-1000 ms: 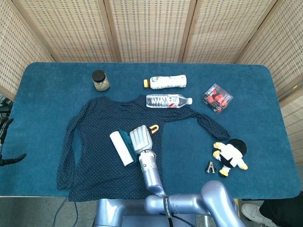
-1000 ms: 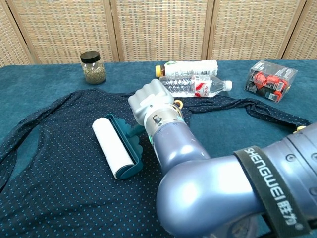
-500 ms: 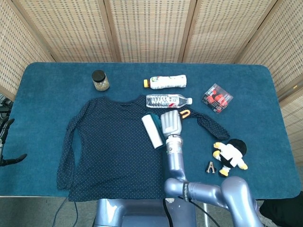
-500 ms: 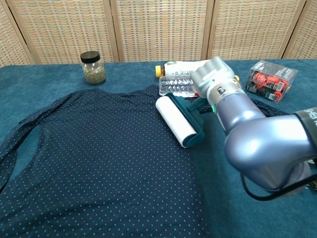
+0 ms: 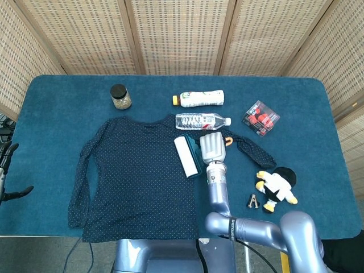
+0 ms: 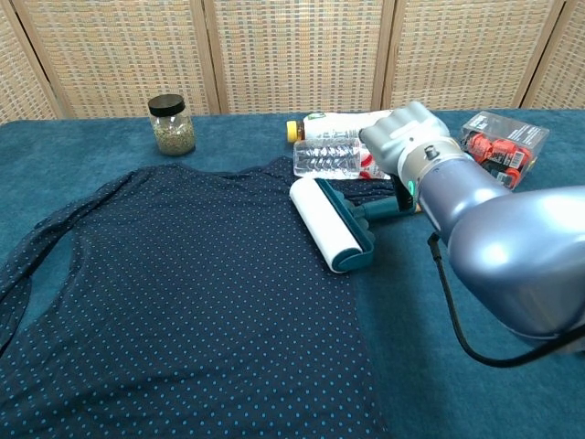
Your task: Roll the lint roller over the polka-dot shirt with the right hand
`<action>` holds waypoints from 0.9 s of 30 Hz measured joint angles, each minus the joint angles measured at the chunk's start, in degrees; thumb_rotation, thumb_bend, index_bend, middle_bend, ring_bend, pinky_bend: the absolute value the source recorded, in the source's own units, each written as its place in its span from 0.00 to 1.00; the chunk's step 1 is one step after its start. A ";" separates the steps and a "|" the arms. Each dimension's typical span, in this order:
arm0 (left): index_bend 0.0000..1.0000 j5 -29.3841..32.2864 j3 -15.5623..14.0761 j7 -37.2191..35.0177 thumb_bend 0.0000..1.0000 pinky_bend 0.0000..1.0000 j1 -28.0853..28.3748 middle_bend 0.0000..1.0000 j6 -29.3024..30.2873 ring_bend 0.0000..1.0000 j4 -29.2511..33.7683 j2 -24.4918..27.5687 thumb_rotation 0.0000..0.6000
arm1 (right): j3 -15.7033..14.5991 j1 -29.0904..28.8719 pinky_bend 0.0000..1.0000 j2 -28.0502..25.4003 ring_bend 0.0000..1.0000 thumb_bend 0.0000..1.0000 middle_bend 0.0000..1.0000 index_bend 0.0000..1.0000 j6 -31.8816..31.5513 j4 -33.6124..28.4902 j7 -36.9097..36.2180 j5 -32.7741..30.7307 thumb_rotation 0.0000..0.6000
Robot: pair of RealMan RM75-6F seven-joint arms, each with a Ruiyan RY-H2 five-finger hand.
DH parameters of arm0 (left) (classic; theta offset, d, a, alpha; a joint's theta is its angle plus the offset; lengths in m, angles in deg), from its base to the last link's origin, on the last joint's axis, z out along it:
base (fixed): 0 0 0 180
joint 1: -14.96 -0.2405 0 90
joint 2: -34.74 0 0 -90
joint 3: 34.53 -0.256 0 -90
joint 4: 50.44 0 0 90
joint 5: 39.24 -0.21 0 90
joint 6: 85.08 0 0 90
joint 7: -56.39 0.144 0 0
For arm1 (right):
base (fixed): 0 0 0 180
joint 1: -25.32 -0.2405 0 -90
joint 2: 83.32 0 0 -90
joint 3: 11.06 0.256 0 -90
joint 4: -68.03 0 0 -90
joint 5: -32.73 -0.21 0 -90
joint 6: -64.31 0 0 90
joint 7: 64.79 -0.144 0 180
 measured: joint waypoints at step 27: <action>0.00 -10.75 -4.56 0.76 0.00 0.00 -4.21 0.00 8.01 0.00 1.10 -0.65 1.00 | -22.08 33.86 0.00 -41.27 0.00 0.00 0.00 0.00 -14.61 -23.19 -61.58 46.55 1.00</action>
